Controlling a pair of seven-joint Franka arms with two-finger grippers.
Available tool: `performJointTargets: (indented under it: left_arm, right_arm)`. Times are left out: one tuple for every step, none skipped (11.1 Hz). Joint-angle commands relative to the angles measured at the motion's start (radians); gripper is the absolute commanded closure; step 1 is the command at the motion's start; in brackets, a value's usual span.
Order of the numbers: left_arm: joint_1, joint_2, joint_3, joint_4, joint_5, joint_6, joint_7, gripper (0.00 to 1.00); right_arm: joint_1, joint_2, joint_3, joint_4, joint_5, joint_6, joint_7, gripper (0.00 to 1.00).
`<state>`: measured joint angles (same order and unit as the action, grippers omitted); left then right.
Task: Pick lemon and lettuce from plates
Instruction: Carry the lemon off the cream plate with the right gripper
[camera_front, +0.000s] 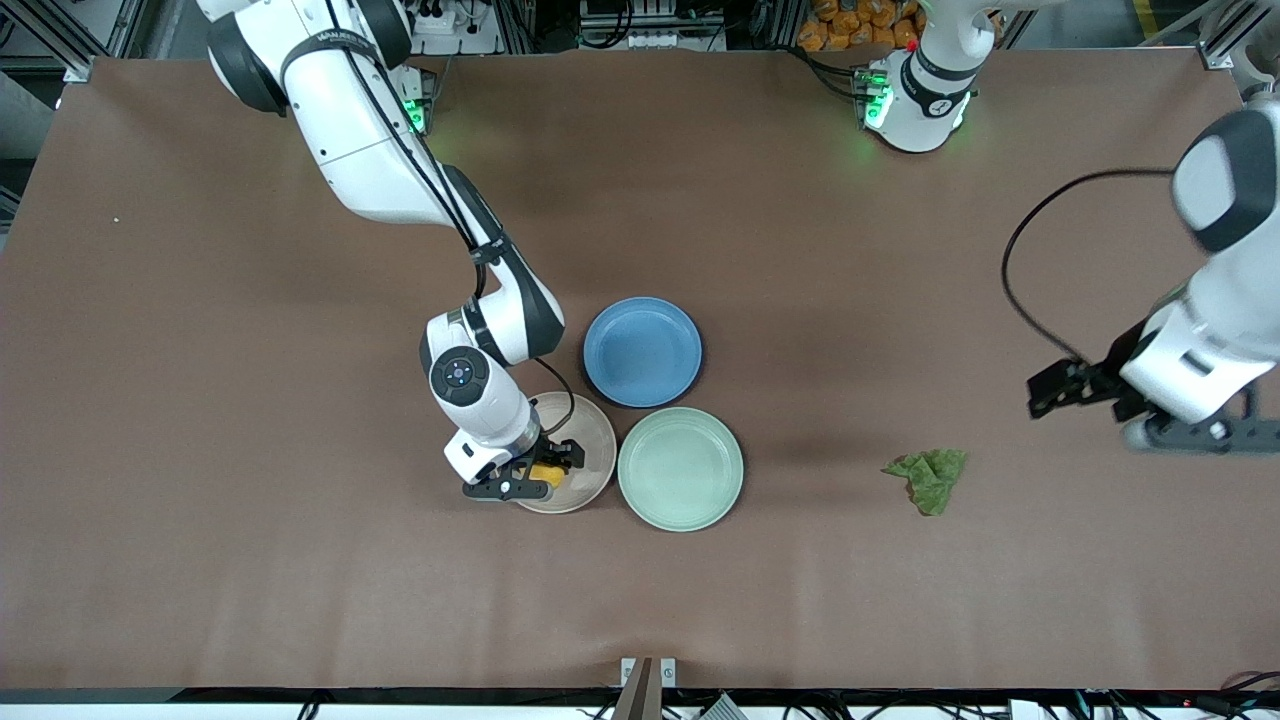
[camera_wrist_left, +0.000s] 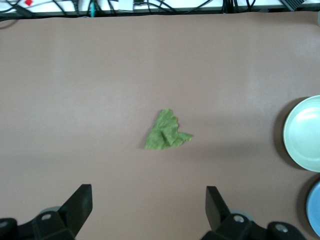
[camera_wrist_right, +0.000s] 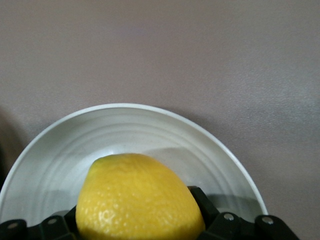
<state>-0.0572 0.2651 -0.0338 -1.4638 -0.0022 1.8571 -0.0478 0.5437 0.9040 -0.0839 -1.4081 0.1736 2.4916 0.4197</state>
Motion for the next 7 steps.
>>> performJointTargets:
  left_arm:
    - [0.033, -0.108, -0.003, -0.020, 0.019, -0.131, -0.010, 0.00]
    - [0.040, -0.127, -0.002, -0.020, 0.022, -0.163, -0.010, 0.00]
    - [0.051, -0.130, -0.005, -0.012, 0.025, -0.168, 0.003, 0.00]
    - [0.050, -0.130, -0.005, -0.012, 0.027, -0.168, 0.002, 0.00]
    - [0.047, -0.130, -0.009, -0.013, 0.039, -0.173, 0.002, 0.00]
    - [0.048, -0.133, -0.011, -0.013, 0.048, -0.174, 0.002, 0.00]
    - [0.050, -0.141, -0.006, -0.013, 0.047, -0.176, 0.002, 0.00]
  right_arm:
    - [-0.027, 0.016, 0.003, 0.087, 0.010, -0.116, -0.007, 0.50]
    - [-0.042, 0.016, 0.003, 0.141, 0.010, -0.208, -0.007, 0.50]
    - [-0.059, 0.013, 0.004, 0.173, 0.010, -0.267, -0.010, 0.50]
    - [-0.076, 0.010, 0.006, 0.193, 0.012, -0.311, -0.033, 0.50]
    - [-0.097, -0.002, 0.006, 0.207, 0.012, -0.357, -0.060, 0.50]
    - [-0.120, -0.010, 0.007, 0.210, 0.014, -0.394, -0.079, 0.50]
    - [-0.146, -0.020, 0.007, 0.216, 0.014, -0.430, -0.088, 0.50]
